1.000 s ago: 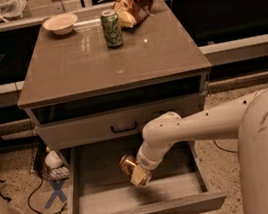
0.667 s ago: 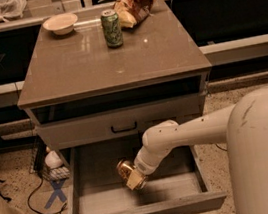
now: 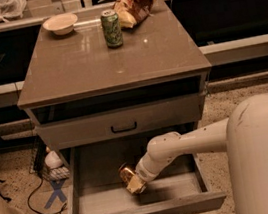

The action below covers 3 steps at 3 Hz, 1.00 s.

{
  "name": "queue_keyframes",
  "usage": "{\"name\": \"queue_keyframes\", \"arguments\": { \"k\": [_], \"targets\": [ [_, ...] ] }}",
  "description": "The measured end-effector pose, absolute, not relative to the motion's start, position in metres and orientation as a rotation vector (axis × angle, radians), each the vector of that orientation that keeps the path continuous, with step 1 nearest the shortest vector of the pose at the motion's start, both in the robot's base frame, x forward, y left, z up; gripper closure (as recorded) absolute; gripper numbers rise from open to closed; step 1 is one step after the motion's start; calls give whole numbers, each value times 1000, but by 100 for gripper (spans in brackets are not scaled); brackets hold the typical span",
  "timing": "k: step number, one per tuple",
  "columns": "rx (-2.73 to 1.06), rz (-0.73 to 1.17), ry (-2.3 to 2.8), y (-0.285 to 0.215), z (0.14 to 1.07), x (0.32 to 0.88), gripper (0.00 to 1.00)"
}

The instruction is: Place orange can into middle drawer

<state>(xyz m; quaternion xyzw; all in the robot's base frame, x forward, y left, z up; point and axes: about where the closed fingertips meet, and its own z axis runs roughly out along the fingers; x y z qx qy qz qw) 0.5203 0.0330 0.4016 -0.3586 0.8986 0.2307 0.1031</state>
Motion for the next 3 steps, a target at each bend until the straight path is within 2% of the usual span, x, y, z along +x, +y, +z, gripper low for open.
{"name": "queue_keyframes", "arguments": {
  "k": [1, 2, 3],
  "targets": [
    [-1028, 695, 2659, 29, 393, 520, 12],
    [-1001, 673, 2686, 17, 387, 521, 0],
    [-967, 682, 2678, -7, 398, 530, 0]
  ]
}}
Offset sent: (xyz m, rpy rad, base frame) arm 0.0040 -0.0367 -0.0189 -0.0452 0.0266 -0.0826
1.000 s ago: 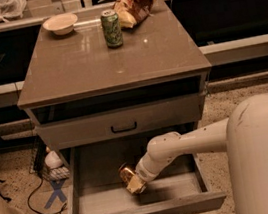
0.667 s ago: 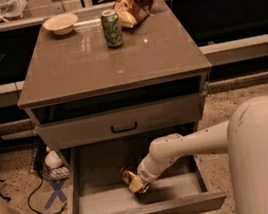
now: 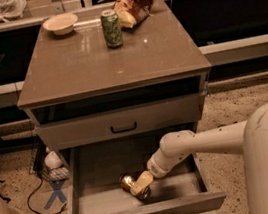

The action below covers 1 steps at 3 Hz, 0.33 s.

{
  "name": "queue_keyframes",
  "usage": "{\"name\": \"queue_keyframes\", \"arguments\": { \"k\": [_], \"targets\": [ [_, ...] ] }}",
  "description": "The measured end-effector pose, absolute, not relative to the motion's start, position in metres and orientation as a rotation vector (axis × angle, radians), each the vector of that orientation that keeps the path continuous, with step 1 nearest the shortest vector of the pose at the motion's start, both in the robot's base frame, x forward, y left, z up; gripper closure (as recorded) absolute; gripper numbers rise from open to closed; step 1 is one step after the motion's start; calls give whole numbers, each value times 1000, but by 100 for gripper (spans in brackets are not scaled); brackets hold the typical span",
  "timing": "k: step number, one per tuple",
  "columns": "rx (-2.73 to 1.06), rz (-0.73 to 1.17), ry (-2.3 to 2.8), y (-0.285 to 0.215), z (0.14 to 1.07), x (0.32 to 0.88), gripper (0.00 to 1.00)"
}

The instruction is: Place orange can into middle drawer

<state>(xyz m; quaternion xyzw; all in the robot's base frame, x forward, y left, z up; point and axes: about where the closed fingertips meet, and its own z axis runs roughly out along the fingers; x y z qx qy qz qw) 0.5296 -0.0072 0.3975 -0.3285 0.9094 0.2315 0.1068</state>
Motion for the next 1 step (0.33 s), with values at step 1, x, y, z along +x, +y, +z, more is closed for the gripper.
{"name": "queue_keyframes", "arguments": {
  "k": [1],
  "targets": [
    [-893, 849, 2598, -50, 428, 542, 0]
  ]
}}
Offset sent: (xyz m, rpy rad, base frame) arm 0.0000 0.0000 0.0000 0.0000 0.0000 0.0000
